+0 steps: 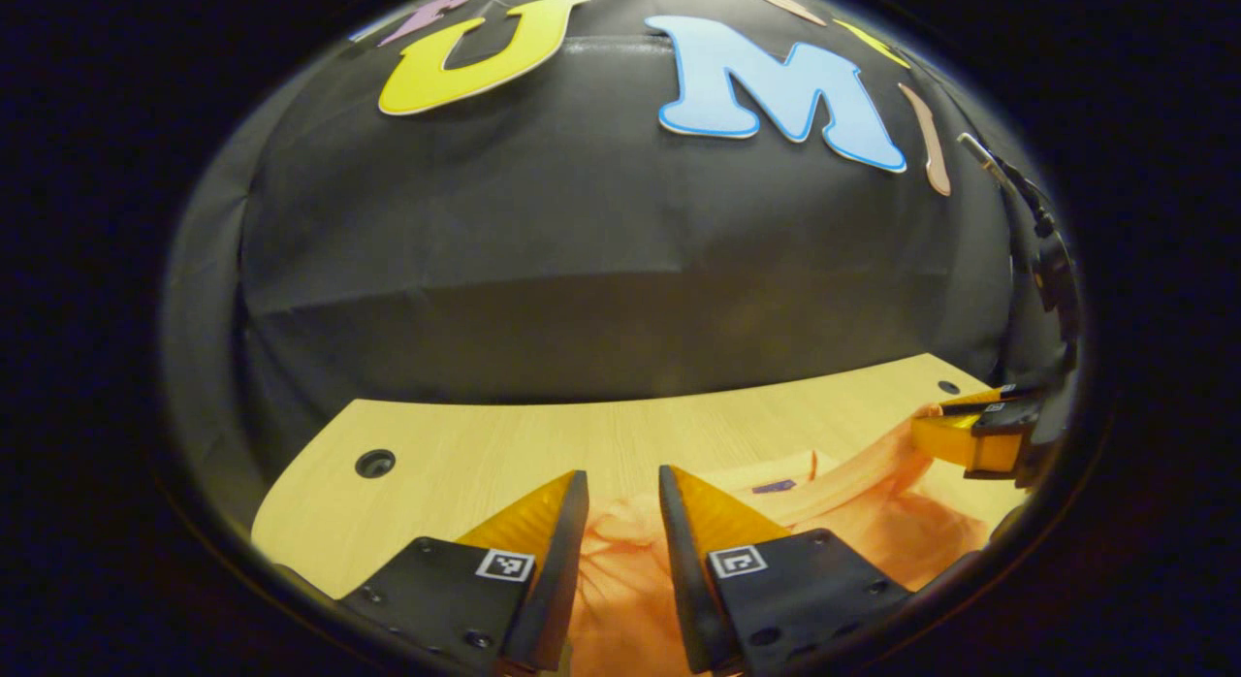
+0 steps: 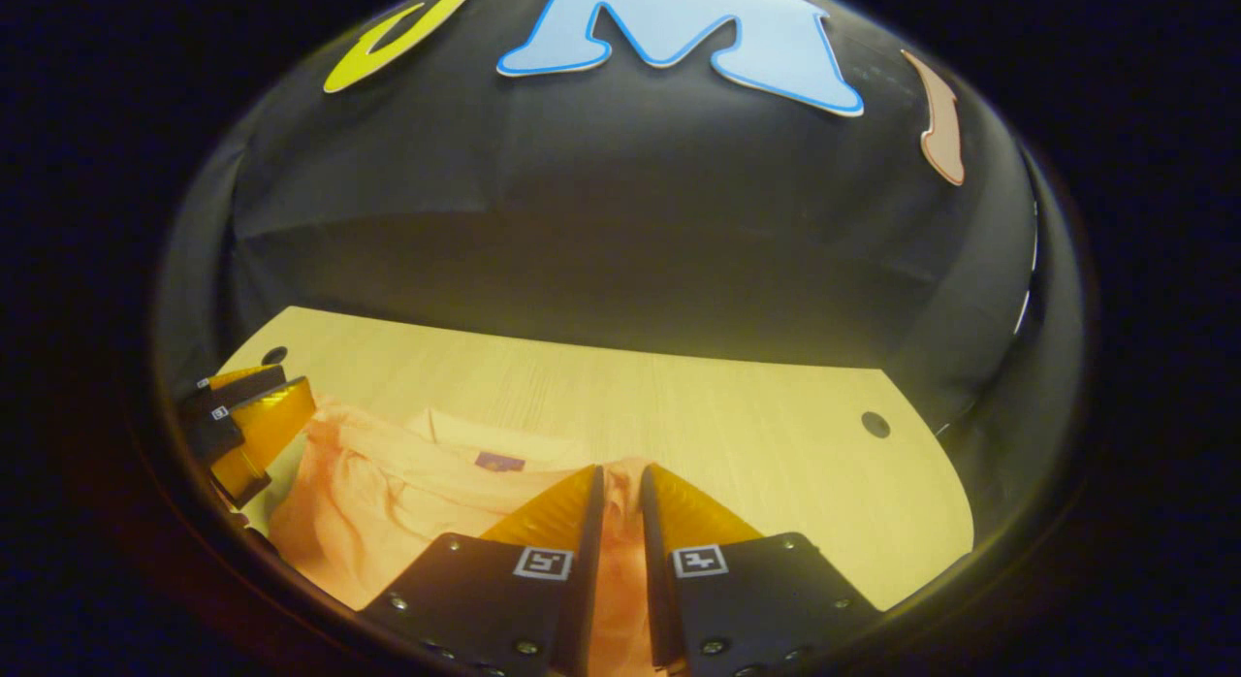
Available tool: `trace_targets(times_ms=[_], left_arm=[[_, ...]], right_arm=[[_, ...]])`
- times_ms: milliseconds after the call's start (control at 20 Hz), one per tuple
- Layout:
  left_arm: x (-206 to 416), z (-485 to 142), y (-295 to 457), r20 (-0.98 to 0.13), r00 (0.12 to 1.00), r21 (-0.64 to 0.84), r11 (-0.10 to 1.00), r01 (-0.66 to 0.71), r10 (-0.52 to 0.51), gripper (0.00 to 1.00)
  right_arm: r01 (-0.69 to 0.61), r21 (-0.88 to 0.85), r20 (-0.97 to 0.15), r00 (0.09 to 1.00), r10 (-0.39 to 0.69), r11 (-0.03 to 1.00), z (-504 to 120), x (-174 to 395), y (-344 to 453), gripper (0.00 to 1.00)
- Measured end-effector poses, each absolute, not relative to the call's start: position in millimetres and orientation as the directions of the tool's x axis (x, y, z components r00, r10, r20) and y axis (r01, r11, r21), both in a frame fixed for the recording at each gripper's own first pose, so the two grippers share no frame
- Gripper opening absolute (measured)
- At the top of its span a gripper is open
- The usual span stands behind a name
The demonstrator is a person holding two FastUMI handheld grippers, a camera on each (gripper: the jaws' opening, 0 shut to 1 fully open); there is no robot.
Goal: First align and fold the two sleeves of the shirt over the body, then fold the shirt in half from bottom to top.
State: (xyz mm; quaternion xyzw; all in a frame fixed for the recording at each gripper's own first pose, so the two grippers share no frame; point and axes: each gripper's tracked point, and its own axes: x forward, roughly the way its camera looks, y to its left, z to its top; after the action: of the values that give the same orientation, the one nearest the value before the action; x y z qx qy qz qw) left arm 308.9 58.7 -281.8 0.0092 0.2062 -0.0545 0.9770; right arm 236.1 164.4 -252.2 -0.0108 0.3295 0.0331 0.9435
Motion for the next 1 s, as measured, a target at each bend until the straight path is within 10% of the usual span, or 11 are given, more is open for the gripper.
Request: trace_targets(times_ms=[100, 150, 400, 1000], left_arm=[[302, -271, 61, -0.394, 0.915, 0.001, 0.995, 0.101, -0.092, 0.62], [299, -265, 61, -0.386, 0.918, 0.006, 0.995, 0.097, -0.087, 0.65], [278, -230, 63, -0.347, 0.936, 0.015, 0.997, 0.075, -0.065, 0.81], [206, -148, 52, -0.258, 0.966, -0.010, 1.000, 0.004, -0.007, 0.94]], right_arm=[[-0.073, 0.004, -0.613, 0.788, 0.060, 0.997, -246, 231, 162, 0.27], [-0.076, 0.003, -0.609, 0.791, 0.062, 0.997, -242, 229, 160, 0.57], [-0.088, 0.009, -0.577, 0.813, 0.077, 0.996, -221, 219, 150, 0.76], [-0.099, 0.062, -0.446, 0.887, 0.116, 0.993, -131, 158, 125, 0.87]])
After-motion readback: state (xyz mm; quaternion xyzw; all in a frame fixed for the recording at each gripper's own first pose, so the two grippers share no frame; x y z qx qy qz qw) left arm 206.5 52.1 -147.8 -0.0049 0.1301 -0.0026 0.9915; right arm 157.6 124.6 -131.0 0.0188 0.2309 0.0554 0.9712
